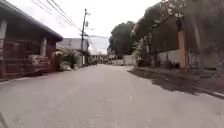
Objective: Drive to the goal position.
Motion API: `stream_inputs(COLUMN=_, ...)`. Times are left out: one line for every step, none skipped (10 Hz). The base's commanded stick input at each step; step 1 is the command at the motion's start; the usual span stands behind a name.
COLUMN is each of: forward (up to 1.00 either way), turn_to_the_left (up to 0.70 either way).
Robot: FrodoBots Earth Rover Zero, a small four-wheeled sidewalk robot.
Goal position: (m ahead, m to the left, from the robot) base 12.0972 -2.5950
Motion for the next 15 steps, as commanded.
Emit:
stream_inputs(forward=1.00, turn_to_the_left=0.00)
stream_inputs(forward=1.00, turn_to_the_left=0.00)
stream_inputs(forward=1.00, turn_to_the_left=0.00)
stream_inputs(forward=1.00, turn_to_the_left=0.00)
stream_inputs(forward=1.00, turn_to_the_left=0.00)
stream_inputs(forward=1.00, turn_to_the_left=0.00)
stream_inputs(forward=1.00, turn_to_the_left=0.00)
stream_inputs(forward=1.00, turn_to_the_left=0.00)
stream_inputs(forward=1.00, turn_to_the_left=0.00)
stream_inputs(forward=1.00, turn_to_the_left=0.00)
stream_inputs(forward=1.00, turn_to_the_left=0.00)
stream_inputs(forward=1.00, turn_to_the_left=0.00)
stream_inputs(forward=1.00, turn_to_the_left=0.00)
stream_inputs(forward=1.00, turn_to_the_left=0.00)
stream_inputs(forward=1.00, turn_to_the_left=0.00)
